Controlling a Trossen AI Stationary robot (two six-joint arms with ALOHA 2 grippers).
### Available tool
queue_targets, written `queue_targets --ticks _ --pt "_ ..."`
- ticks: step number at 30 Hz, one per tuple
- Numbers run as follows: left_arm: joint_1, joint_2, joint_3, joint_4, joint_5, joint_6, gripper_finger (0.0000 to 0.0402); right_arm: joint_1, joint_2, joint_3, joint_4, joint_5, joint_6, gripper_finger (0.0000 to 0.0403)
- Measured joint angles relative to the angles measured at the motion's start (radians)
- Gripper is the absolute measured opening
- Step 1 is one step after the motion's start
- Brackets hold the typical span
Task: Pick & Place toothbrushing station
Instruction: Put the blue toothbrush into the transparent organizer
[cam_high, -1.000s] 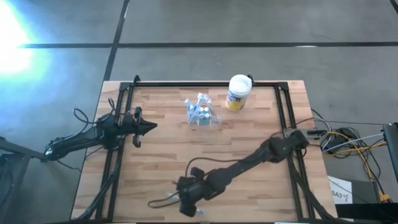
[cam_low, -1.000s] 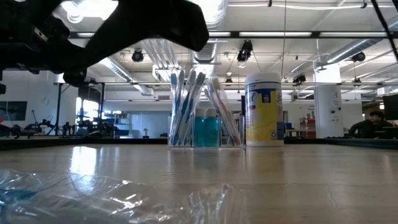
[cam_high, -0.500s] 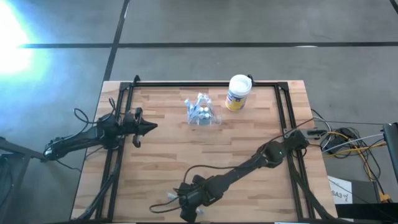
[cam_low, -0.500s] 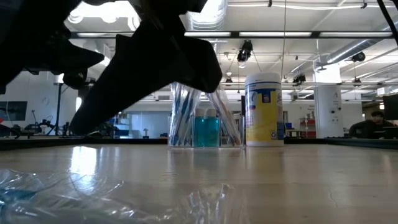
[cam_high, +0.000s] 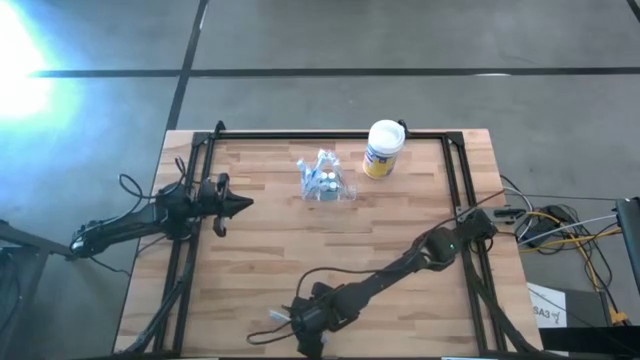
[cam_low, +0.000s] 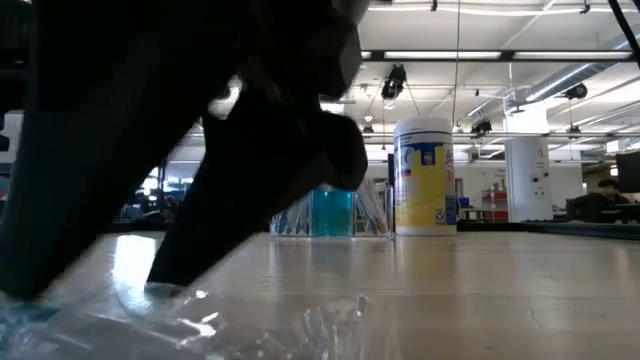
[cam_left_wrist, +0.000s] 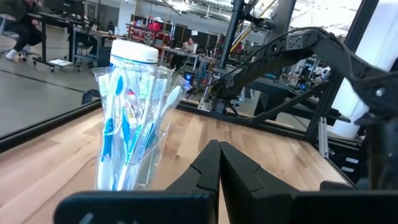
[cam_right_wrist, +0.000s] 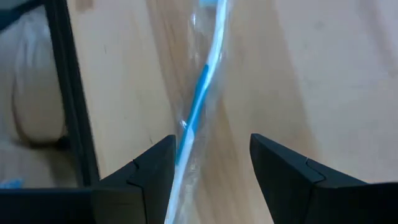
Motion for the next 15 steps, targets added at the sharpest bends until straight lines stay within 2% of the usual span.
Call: queue_targets --ticks 3,9,15 --pt "0.000 0.000 0.000 0.000 0.000 -0.001 0.0010 0.000 0.002 -0.031 0.049 -0.036 -0.025 0.0203" --pt "0.000 0.001 0.000 0.000 0.000 -0.003 0.0010 0.001 -0.004 -0.077 0.078 -0.038 -0.056 0.0203" --pt "0.000 0.017 0.000 0.000 0.000 -0.024 0.0010 -0.012 -0.008 -0.101 0.050 0.053 -0.064 0.0203"
